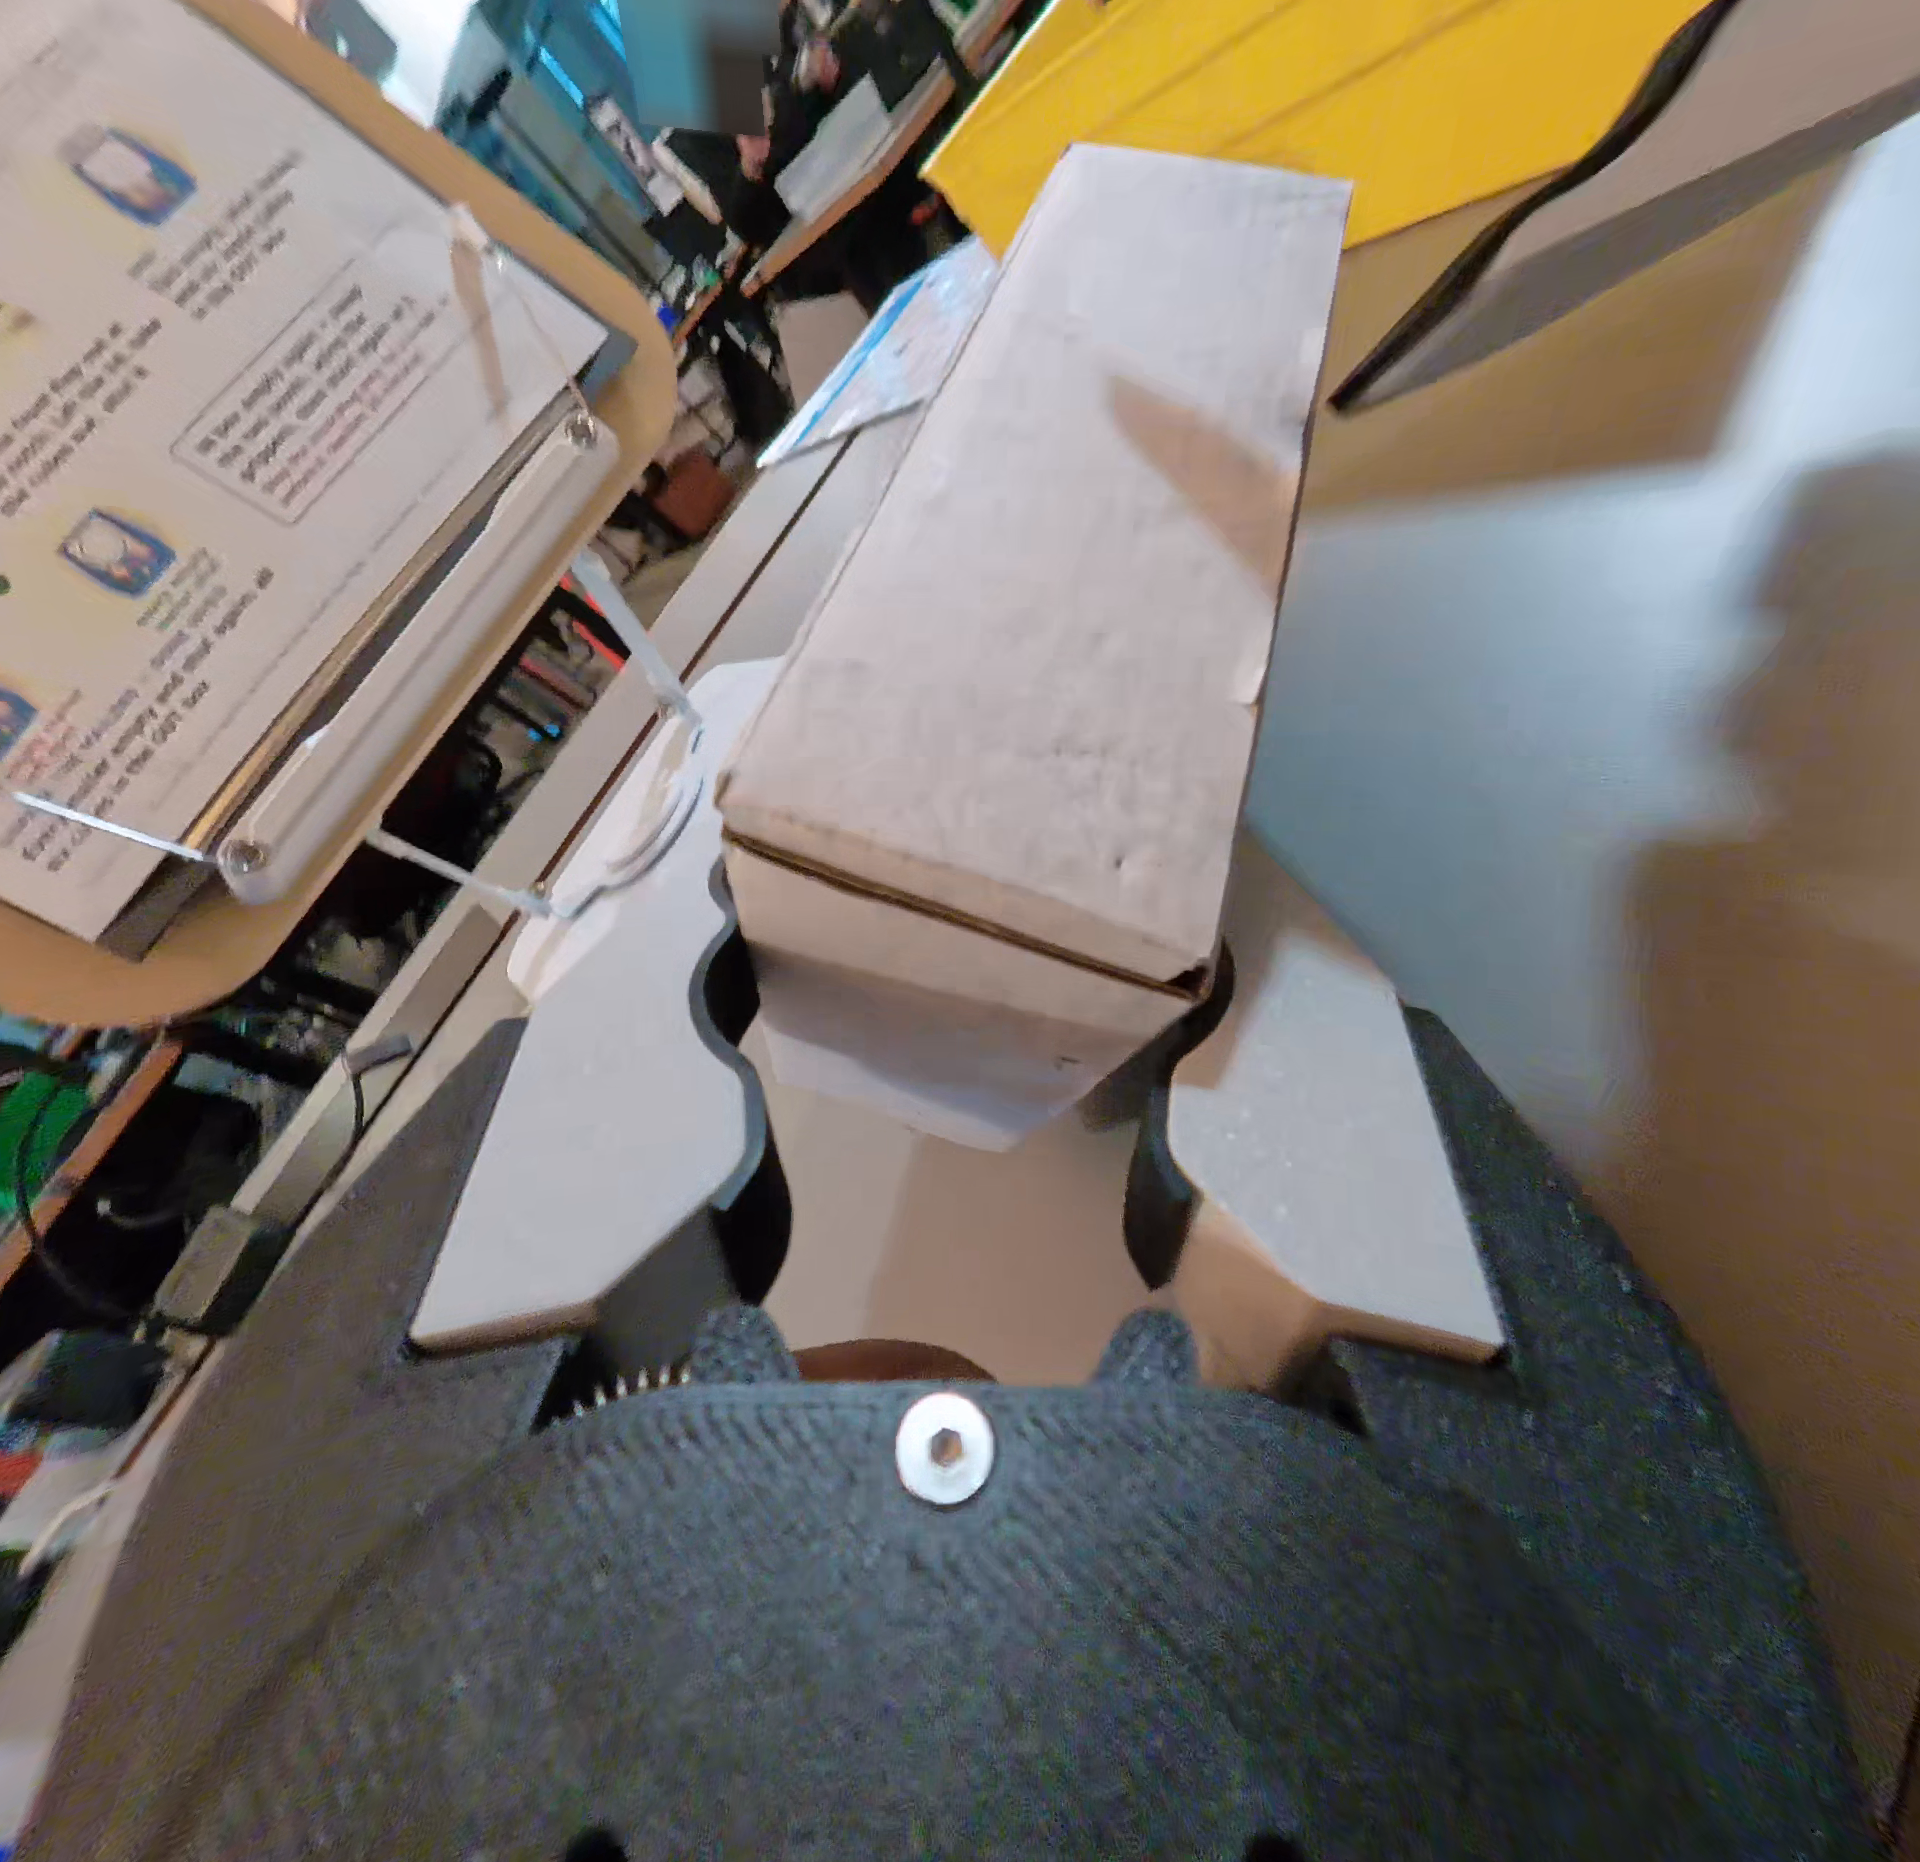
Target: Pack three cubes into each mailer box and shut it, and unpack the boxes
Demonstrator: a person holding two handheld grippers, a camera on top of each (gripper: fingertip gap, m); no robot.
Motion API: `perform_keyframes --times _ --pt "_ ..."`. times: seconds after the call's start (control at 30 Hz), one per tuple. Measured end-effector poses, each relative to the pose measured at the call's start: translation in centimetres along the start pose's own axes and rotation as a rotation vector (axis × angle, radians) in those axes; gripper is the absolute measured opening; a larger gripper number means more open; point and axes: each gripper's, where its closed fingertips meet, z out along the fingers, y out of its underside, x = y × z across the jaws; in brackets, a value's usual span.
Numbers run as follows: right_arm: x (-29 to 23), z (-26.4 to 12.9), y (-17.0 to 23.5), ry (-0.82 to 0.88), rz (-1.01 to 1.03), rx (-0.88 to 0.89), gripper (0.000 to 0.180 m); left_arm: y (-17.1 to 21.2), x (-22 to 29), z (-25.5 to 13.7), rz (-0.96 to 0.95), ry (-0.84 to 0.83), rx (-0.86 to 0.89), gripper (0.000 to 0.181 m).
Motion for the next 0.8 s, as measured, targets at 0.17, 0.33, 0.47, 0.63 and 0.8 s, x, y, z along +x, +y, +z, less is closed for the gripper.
perform_keyframes --times 0.17,0.33,0.47,0.63,0.8 --pt "-0.9 1.0 -3.8 0.017 -0.002 0.05 0.047 0.7 -0.3 0.3 -0.026 -0.026 -0.06 0.079" --pt "-2.2 1.9 -5.0 0.021 -0.076 0.037 0.044 -0.1 0.8 0.4 -0.126 0.034 -0.059 0.079" --pt "-1.9 1.9 -4.8 0.028 -0.063 0.029 0.039 -0.5 1.4 0.3 -0.149 0.057 -0.06 0.079" --pt "-2.1 1.9 -4.7 0.037 -0.152 0.006 0.04 -0.4 1.7 0.5 -0.128 0.055 -0.068 0.079" --pt "-2.0 2.1 -5.0 0.1 -0.305 -0.031 0.033 -0.4 1.7 0.5 -0.18 0.069 -0.076 0.079"
